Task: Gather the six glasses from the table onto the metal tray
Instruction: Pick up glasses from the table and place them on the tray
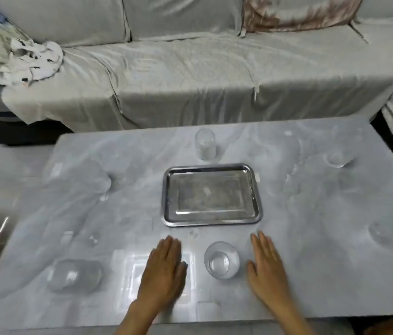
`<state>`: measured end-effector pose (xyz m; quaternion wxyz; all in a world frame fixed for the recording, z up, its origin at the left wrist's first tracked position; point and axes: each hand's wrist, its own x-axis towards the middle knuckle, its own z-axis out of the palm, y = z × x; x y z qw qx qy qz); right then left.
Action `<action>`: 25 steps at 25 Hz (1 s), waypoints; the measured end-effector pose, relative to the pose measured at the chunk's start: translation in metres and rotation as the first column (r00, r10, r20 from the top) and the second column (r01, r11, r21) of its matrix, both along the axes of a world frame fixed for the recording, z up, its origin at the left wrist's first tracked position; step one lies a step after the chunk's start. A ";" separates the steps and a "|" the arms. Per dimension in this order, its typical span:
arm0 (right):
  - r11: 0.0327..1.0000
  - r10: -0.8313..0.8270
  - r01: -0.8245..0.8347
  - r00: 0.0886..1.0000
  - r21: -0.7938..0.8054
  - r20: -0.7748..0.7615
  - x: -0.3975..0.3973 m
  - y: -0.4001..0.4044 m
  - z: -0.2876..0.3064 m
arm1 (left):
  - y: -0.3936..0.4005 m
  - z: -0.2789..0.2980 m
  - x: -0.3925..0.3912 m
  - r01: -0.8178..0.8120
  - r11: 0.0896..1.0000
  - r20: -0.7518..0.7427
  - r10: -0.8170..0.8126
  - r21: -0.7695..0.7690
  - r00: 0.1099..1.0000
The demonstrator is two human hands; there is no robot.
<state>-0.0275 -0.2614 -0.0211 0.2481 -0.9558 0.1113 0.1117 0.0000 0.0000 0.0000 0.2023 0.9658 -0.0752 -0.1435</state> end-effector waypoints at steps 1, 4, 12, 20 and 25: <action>0.999 0.025 -0.022 0.998 -0.049 0.061 -0.004 0.001 -0.021 | 0.003 -0.025 -0.006 0.013 1.000 0.075 -0.015 0.018 0.997; 0.982 0.049 -0.006 0.974 -0.190 0.223 -0.013 0.006 -0.064 | 0.018 -0.080 -0.014 0.022 0.997 0.252 -0.040 0.074 0.967; 0.968 0.073 -0.021 0.977 -0.251 0.201 -0.031 0.013 -0.067 | 0.011 -0.097 -0.039 -0.021 0.992 0.251 -0.010 0.121 0.968; 0.953 0.058 -0.020 0.991 -0.302 0.117 -0.090 0.046 -0.060 | 0.004 -0.080 -0.074 -0.018 0.988 0.133 -0.003 0.155 0.991; 0.949 0.302 -0.234 0.865 -0.211 0.400 -0.115 0.103 -0.059 | 0.020 -0.056 -0.071 0.028 0.996 0.168 -0.042 0.086 0.985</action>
